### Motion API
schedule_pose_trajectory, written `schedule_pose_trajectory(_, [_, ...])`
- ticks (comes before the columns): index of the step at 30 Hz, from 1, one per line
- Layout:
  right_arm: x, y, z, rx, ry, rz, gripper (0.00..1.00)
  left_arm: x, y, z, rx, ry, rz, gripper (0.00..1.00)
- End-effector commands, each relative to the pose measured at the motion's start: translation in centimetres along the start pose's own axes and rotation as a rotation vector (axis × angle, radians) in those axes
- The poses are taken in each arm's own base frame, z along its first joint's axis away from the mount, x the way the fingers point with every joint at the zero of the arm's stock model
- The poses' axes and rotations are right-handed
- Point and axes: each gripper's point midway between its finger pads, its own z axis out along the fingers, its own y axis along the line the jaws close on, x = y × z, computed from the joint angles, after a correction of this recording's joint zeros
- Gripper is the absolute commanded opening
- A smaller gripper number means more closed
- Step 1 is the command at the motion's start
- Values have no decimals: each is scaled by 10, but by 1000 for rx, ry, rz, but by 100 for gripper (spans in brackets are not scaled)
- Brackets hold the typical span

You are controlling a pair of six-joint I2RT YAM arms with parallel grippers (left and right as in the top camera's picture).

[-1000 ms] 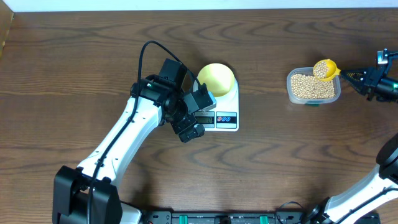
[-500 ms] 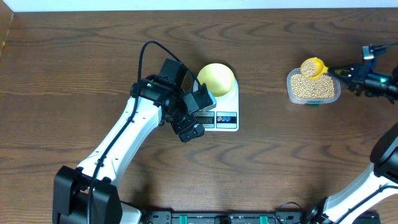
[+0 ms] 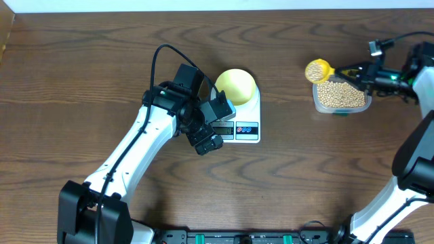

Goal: Scoop item into bowl and weigh 50g on scale
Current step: 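Carry the scoop left over the yellow bowl on the scale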

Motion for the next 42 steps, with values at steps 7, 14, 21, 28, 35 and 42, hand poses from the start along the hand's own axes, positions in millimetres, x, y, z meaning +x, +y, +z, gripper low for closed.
schedule_pose_trajectory(7, [7,20,43,-61,76,29,1,1,-1,2,14,0,0,98])
schedule_pose_trajectory(14, [14,35,73,-79,128,-3,1,1,-1,2,14,0,0,98])
schedule_pose_trajectory(21, [26,52,104,-101,188,-40,1,1,-1,2,14,0,0,98])
schedule_pose_trajectory(28, [43,62,128,-103,244,-79,1,1,-1,2,14,0,-1,98])
schedule_pose_trajectory(35, [53,54,147,-17,266,-109,1,1,-1,2,14,0,-1,98])
schedule_pose_trajectory(42, [58,62,161,-31,278,-169,1,1,-1,2,14,0,0,98])
